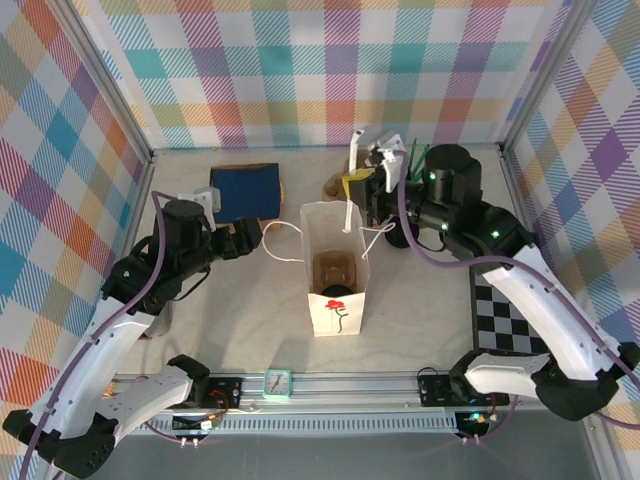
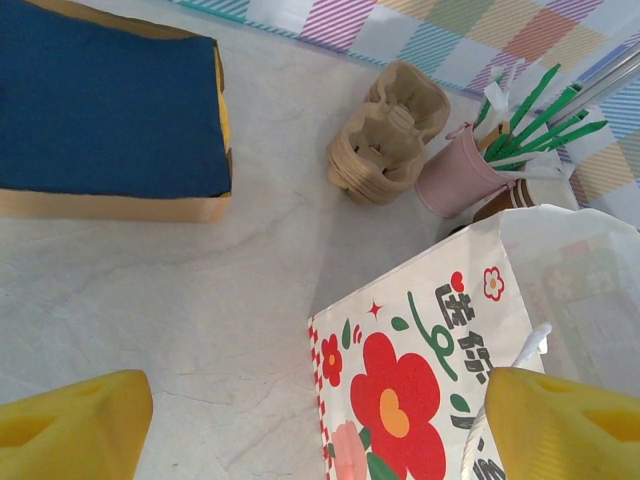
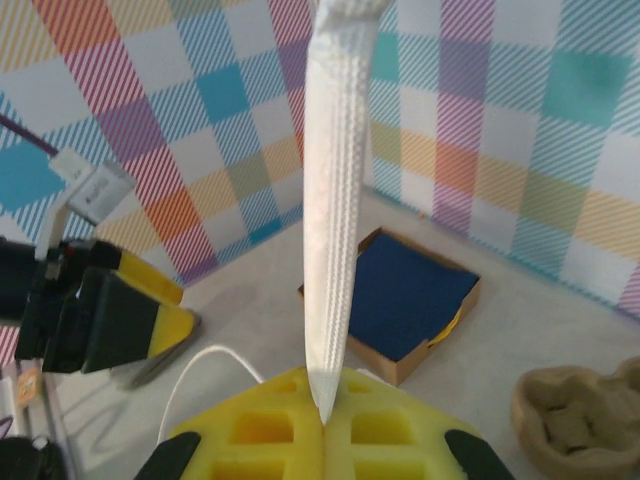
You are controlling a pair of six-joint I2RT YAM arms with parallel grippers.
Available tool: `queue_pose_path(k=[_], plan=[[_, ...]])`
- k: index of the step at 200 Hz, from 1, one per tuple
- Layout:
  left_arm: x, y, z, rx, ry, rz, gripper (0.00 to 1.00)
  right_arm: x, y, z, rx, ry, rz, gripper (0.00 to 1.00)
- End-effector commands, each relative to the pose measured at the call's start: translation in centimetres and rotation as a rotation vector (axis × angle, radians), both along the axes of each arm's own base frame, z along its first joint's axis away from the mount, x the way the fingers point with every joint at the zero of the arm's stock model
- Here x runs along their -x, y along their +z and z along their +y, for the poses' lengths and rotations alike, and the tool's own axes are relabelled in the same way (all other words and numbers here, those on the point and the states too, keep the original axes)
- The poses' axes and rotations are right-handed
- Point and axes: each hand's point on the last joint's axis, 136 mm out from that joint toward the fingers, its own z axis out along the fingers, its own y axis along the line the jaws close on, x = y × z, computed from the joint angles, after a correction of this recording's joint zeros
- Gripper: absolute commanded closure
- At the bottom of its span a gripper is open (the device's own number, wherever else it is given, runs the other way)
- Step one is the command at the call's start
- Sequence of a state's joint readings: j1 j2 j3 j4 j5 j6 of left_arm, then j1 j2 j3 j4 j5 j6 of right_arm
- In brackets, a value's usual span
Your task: Pack the takeout coffee
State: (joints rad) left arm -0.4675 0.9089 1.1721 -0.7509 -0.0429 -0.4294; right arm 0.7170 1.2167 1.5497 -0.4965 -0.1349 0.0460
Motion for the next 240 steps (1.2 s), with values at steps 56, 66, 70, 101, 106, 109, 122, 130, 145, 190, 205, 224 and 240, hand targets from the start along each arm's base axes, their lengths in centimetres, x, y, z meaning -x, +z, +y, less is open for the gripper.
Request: queue_pose_path(k=[56,66,70,101,106,109,122,130,145,190,205,224,240], plan=[[-0.1,0.4,0.5,0.017,0.025,-0.038,0.14,-1.7,-7.6,2.9,0.052,0.024,0.176,0.95],[0.0,0.5,0.6,0.019,0.025,-0.039,0.14,-1.9,-8.2,3.0,0.054,0.018,0.181,0.95],[0.0,0.4,0.6,0.018,0.026,-0.036,0.14,-2.0,-8.4,3.1,0.055,0.014,0.185,0.95],[0.2,0.3,0.8,0.014,0.034,-0.038,0.13,-2.5,-9.8,3.2,0.054,-0.006,0.199,0.94],[0.2,0.3,0.9,0.013,0.037,-0.038,0.14,-2.5,-9.9,3.2,0.051,-0.009,0.2,0.94],[0.2,0.3,0.9,0.014,0.037,-0.039,0.13,-2.6,-10.0,3.2,0.051,-0.01,0.199,0.94],[0.2,0.2,0.9,0.011,0.039,-0.037,0.14,-2.8,-10.4,3.2,0.051,-0.023,0.202,0.94],[0.1,0.2,0.9,0.012,0.039,-0.037,0.13,-3.0,-10.6,3.1,0.05,-0.033,0.198,0.94],[0.1,0.1,0.8,0.016,0.036,-0.036,0.13,-3.6,-10.8,3.0,0.048,-0.061,0.185,0.94],[0.0,0.0,0.7,0.024,0.035,-0.033,0.13,-5.1,-11.0,2.7,0.031,-0.147,0.121,0.92],[0.1,0.0,0.8,0.023,0.038,-0.035,0.13,-5.4,-10.9,2.8,0.022,-0.163,0.11,0.92],[0.1,0.0,0.7,0.024,0.036,-0.036,0.13,-5.9,-11.1,2.8,0.02,-0.184,0.097,0.91],[0.1,0.0,0.7,0.024,0.037,-0.036,0.14,-6.5,-11.1,2.7,0.023,-0.21,0.077,0.9]])
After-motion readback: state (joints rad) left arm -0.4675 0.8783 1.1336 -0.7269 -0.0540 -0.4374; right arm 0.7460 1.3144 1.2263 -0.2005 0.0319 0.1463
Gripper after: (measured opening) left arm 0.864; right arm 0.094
